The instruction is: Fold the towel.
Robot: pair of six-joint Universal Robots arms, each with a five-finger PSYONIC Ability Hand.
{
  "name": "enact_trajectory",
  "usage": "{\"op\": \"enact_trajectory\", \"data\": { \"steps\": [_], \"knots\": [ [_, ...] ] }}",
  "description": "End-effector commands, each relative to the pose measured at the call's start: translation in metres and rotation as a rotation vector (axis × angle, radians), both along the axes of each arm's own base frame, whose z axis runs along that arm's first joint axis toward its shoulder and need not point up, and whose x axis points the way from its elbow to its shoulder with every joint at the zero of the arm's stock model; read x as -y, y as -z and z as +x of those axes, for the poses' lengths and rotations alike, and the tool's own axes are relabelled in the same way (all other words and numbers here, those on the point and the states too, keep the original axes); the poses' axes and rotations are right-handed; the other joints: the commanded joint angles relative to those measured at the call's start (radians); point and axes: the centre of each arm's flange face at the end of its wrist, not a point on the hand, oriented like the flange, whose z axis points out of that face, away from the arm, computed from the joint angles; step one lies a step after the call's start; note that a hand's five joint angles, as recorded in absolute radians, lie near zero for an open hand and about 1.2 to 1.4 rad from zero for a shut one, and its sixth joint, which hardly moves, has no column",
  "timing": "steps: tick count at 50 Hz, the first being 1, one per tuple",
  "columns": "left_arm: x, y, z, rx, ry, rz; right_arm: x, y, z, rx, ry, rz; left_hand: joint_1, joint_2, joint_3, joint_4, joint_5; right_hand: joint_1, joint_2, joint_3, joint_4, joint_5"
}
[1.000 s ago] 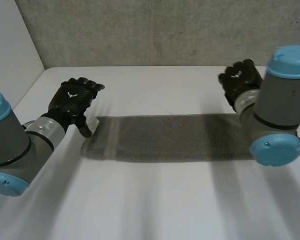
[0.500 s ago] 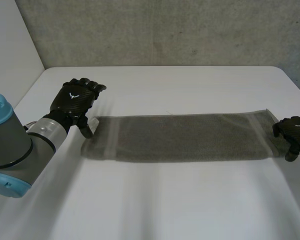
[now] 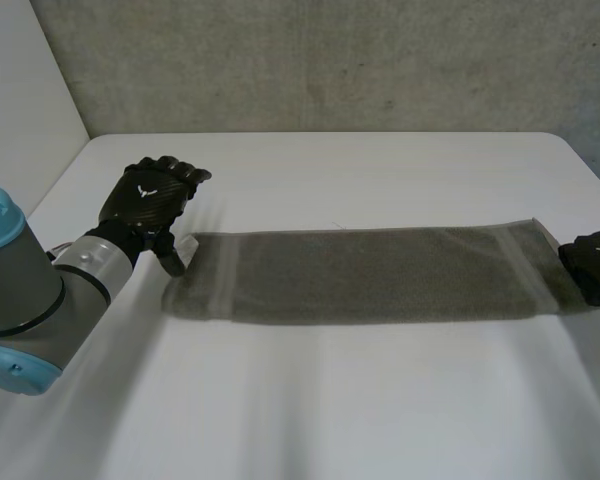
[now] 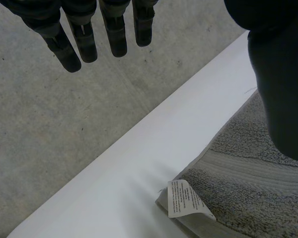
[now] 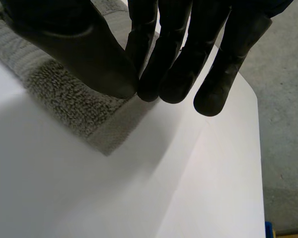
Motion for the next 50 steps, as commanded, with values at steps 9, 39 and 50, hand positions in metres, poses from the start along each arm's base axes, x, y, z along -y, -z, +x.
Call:
{"op": "enact_trajectory", "data": {
  "steps": [9,39,50],
  "knots": [
    [0.000,-0.001,0.002,0.000,-0.005,-0.001,0.016,-0.010,-0.043,-0.060,0.182,-0.021,-0.085,-0.083,-0.064,-0.088,-0.216,0.054,0.067,0.060,0.057,0.044],
    [-0.001,0.002,0.002,0.002,-0.004,0.008,0.000,0.010,-0.014,0.093,-0.075,0.046,-0.084,-0.082,-0.063,-0.087,-0.215,-0.679,-0.666,-0.673,-0.676,-0.689],
    [-0.001,0.003,0.001,0.002,-0.002,0.001,0.005,0.017,-0.014,0.082,-0.071,0.053,-0.084,-0.082,-0.063,-0.087,-0.215,-0.429,-0.417,-0.424,-0.427,-0.439]
  ]
}}
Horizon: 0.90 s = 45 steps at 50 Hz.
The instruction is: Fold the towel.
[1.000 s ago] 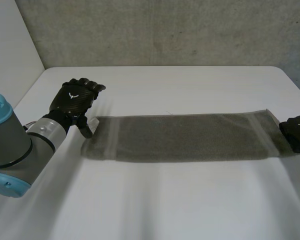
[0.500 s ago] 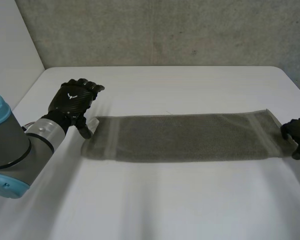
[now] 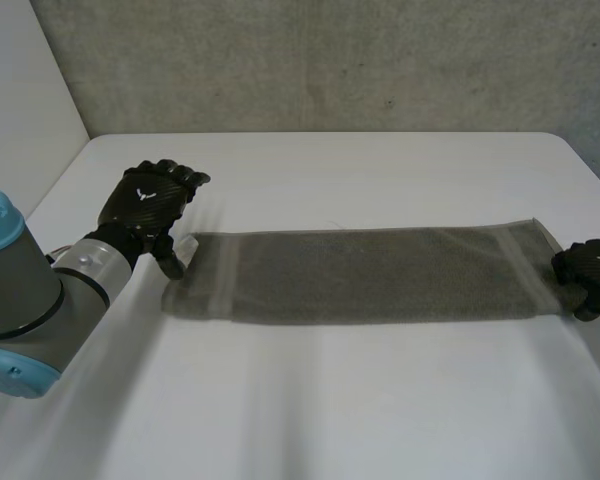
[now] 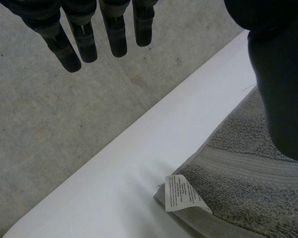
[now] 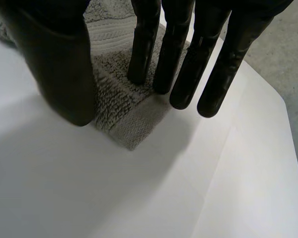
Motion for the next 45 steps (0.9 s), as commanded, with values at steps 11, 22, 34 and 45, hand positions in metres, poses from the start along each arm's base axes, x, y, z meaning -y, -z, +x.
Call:
{"op": "enact_trajectory", "data": {
  "steps": [11,22,34,45],
  "knots": [
    [-0.001,0.002,-0.001,-0.001,0.006,-0.008,0.015,0.006,-0.012,-0.048,0.080,-0.004,-0.084,-0.083,-0.064,-0.088,-0.215,0.606,0.607,0.608,0.605,0.602],
    [0.000,-0.001,0.000,-0.002,0.000,-0.015,0.027,-0.029,-0.033,-0.123,0.214,-0.100,-0.084,-0.082,-0.063,-0.087,-0.215,0.606,0.607,0.608,0.605,0.602],
    [0.001,-0.014,0.000,-0.025,-0.004,-0.048,0.014,-0.123,0.110,-0.127,-0.018,-0.404,-0.084,-0.082,-0.063,-0.087,-0.215,0.606,0.607,0.608,0.605,0.602],
    [0.005,-0.030,0.001,-0.117,-0.015,-0.050,-0.085,-0.118,0.295,-0.023,-0.470,-0.493,-0.084,-0.083,-0.064,-0.088,-0.215,0.606,0.607,0.608,0.605,0.602]
  ]
}}
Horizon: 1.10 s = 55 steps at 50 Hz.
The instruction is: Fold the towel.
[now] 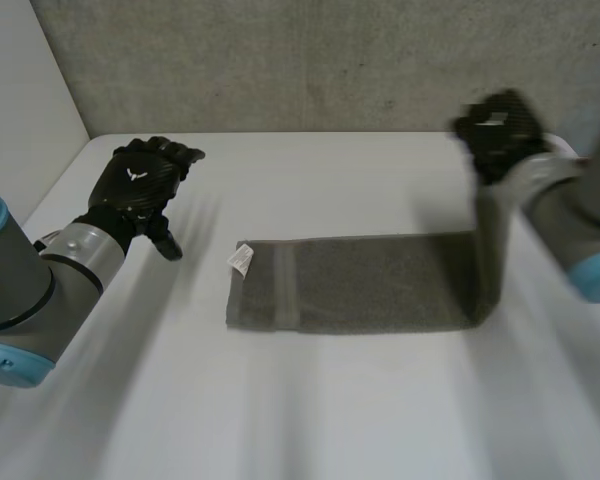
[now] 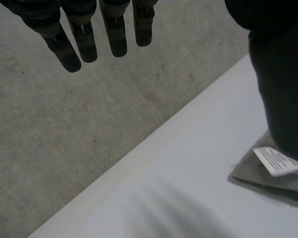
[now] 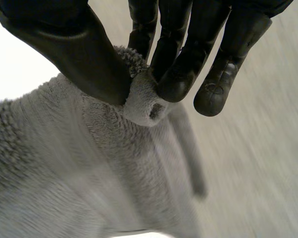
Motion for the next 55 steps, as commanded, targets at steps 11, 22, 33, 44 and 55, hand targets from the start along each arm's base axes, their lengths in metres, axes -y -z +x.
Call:
{"op": "enact_trajectory", "data": {
  "steps": [11,22,33,44,55],
  "knots": [
    [0.003,-0.009,0.002,-0.053,-0.012,0.000,-0.143,0.091,0.181,-0.084,-0.569,0.093,-0.084,-0.082,-0.063,-0.087,-0.214,-0.101,-0.088,-0.133,-0.125,-0.115],
    [0.000,-0.008,-0.003,-0.051,0.008,0.002,-0.143,0.080,0.171,-0.065,-0.529,0.110,-0.084,-0.082,-0.063,-0.087,-0.214,-1.140,-1.127,-1.173,-1.165,-1.154],
    [-0.014,-0.006,-0.020,-0.046,0.061,0.009,-0.106,0.072,0.082,0.038,-0.255,0.355,-0.078,-0.076,-0.057,-0.081,-0.208,-1.140,-1.127,-1.173,-1.165,-1.154],
    [-0.022,0.000,-0.026,-0.040,0.083,0.026,-0.090,0.123,0.020,-0.002,-0.073,0.474,-0.081,-0.079,-0.060,-0.084,-0.211,-0.785,-0.772,-0.817,-0.809,-0.799],
    [-0.026,0.003,-0.025,-0.039,0.084,0.038,-0.077,0.123,0.012,0.010,-0.004,0.427,-0.081,-0.079,-0.060,-0.084,-0.211,-0.660,-0.647,-0.693,-0.685,-0.674]
  ]
}}
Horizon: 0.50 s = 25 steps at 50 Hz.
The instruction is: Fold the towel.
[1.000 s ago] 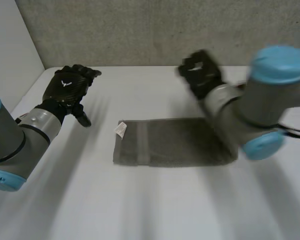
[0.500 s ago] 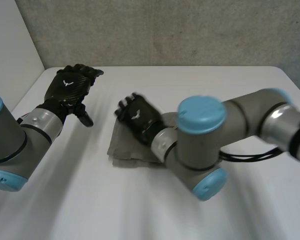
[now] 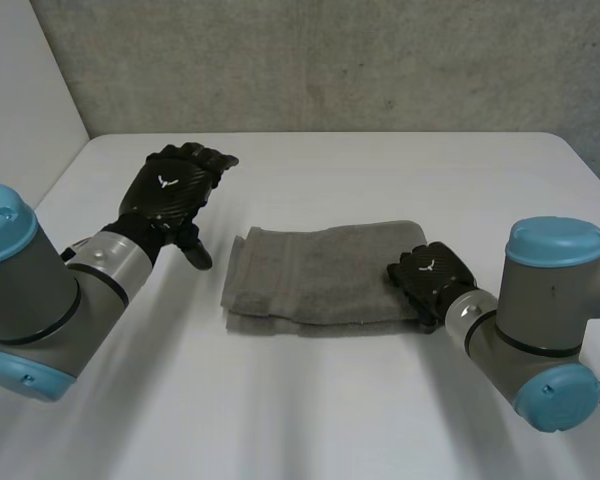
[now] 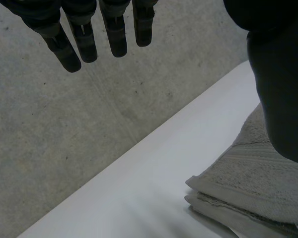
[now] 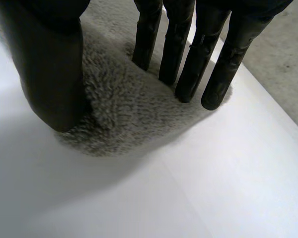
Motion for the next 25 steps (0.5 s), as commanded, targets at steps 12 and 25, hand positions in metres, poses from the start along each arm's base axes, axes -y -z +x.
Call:
{"op": "enact_trajectory", "data": {
  "steps": [12,25],
  "knots": [
    [-0.0036,0.0024,0.0003,0.001,0.003,0.011,0.0039,-0.0001,-0.0066,-0.009,0.049,-0.020,-0.081,-0.079,-0.060,-0.084,-0.211,-0.035,-0.031,-0.035,-0.031,-0.035],
    [-0.0045,0.0034,-0.0003,0.002,0.005,0.014,0.0072,-0.0006,-0.0093,-0.016,0.072,-0.042,-0.081,-0.079,-0.060,-0.084,-0.211,0.742,0.746,0.742,0.746,0.742]
  ]
}}
